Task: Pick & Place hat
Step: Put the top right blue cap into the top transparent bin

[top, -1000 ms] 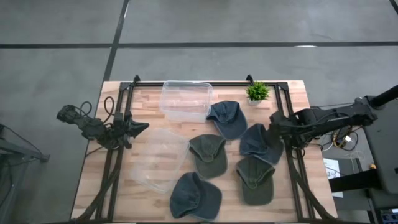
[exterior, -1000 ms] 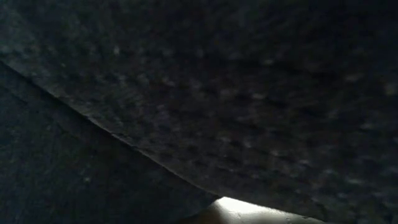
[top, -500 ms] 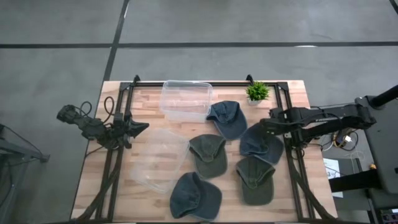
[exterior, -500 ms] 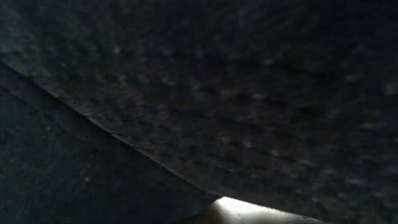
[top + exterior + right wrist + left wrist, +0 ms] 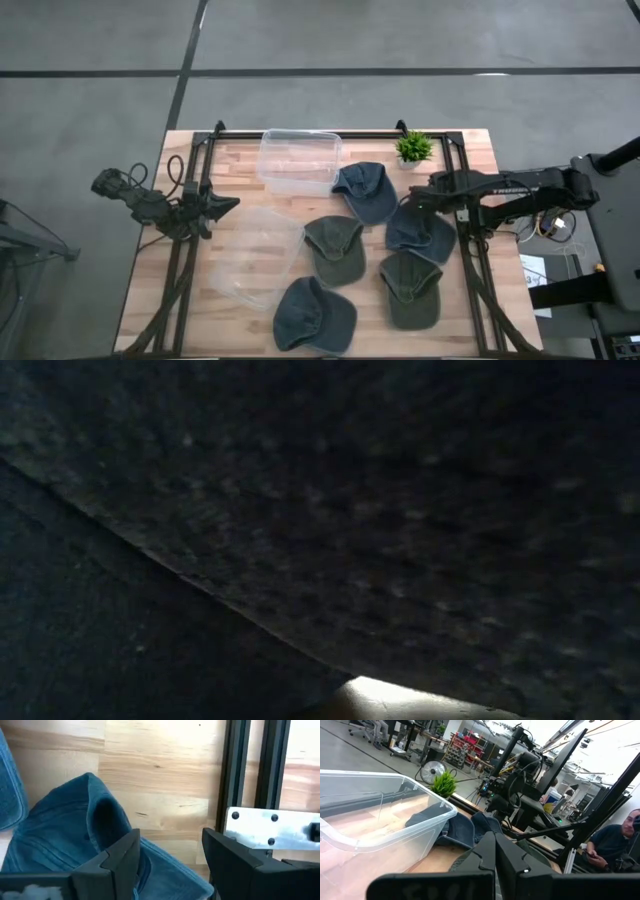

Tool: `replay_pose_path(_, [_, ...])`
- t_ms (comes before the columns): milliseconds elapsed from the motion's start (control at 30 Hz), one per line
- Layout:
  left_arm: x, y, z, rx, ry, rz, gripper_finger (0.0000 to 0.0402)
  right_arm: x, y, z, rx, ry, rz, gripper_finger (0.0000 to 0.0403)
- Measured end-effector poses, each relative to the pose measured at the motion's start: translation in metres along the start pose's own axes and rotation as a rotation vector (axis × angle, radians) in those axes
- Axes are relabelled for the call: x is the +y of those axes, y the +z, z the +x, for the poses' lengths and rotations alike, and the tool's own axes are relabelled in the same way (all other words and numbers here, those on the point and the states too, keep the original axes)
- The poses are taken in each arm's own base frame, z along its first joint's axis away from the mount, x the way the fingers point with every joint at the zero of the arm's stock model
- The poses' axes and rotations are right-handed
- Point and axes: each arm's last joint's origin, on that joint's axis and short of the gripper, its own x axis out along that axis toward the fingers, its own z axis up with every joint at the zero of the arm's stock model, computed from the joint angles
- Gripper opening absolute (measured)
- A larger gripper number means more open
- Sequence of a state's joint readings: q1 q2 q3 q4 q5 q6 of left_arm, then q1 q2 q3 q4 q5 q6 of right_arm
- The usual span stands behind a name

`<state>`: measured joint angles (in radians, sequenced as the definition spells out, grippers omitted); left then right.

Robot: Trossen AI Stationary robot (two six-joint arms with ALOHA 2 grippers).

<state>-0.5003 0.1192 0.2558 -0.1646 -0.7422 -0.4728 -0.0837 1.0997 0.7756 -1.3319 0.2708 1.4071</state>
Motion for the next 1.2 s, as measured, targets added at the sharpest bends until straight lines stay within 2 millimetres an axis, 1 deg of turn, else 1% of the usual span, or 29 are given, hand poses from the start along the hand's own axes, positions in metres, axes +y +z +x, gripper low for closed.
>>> replay_pose_path(167, [0.000, 0.000, 0.000, 0.000, 0.000, 0.001, 0.0003, 0.001, -0.001, 0.006, 0.070, -0.022, 0.016, 0.0210])
replay_pose_path(367, [0.000, 0.000, 0.000, 0.000, 0.001, 0.001, 0.0003, 0.003, -0.003, 0.016, 0.099, -0.070, 0.043, 0.0210])
replay_pose_path(533, [0.000, 0.000, 0.000, 0.000, 0.001, 0.002, 0.0003, 0.007, 0.000, 0.020, 0.115, -0.101, 0.045, 0.0210])
replay_pose_path(767, [0.000, 0.000, 0.000, 0.000, 0.000, 0.002, 0.0003, 0.013, 0.003, 0.030, 0.207, -0.146, -0.015, 0.0210])
replay_pose_path(900, [0.000, 0.000, 0.000, 0.000, 0.001, 0.002, 0.0003, 0.019, 0.004, 0.031, 0.228, -0.107, -0.069, 0.0210])
replay_pose_path(1200, [0.000, 0.000, 0.000, 0.000, 0.001, 0.002, 0.0003, 0.016, 0.007, 0.039, 0.253, -0.104, -0.135, 0.0210])
